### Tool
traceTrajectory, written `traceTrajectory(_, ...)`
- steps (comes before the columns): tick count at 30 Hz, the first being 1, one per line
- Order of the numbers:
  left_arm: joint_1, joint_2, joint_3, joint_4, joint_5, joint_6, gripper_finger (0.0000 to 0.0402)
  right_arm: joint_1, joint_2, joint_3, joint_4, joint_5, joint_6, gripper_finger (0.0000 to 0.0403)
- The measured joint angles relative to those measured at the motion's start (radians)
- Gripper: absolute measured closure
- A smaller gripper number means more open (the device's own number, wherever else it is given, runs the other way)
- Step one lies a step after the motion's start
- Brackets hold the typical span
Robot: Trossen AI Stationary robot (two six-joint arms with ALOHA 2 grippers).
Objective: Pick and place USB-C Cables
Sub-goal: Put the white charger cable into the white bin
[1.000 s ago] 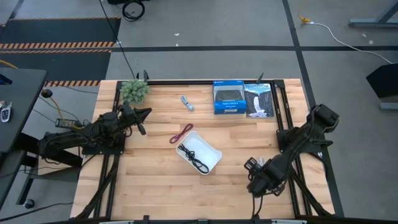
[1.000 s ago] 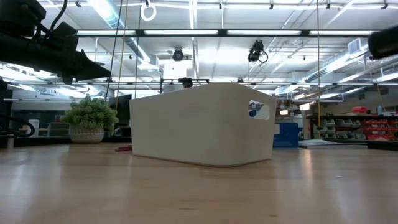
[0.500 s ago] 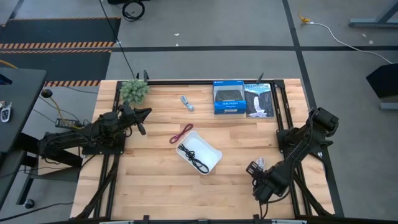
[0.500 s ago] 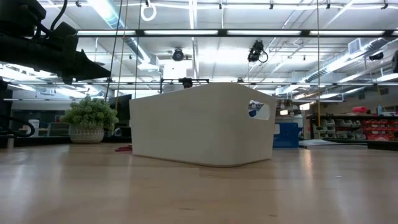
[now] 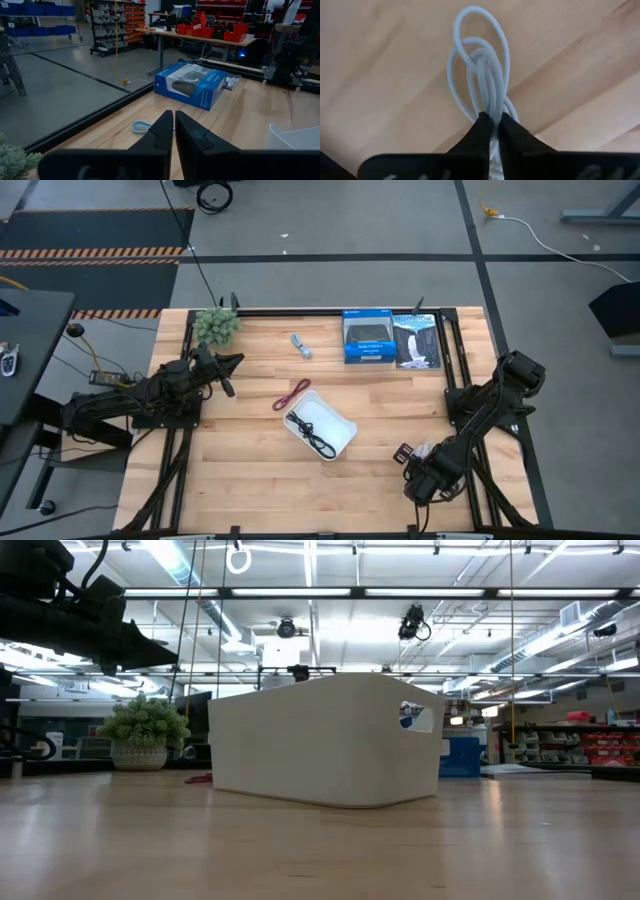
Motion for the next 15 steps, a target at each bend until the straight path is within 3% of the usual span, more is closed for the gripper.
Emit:
traceTrajectory(6,0.0,0.0,0.0,0.0,0.0,0.0,0.0377,-0.085,-0.083,0.072,-0.026,0.002,0.02,0.0382)
traceTrajectory(11,0.0,0.0,0.0,0.0,0.0,0.0,0.0377,-0.227,-0.184,0.153,-0.005,-0.083,0.138,0.0385)
traceTrajectory(15,0.0,0.0,0.0,0.0,0.0,0.0,0.0377,-0.357,-0.243,0.19,0.109,-0.143,0.269,0.0383)
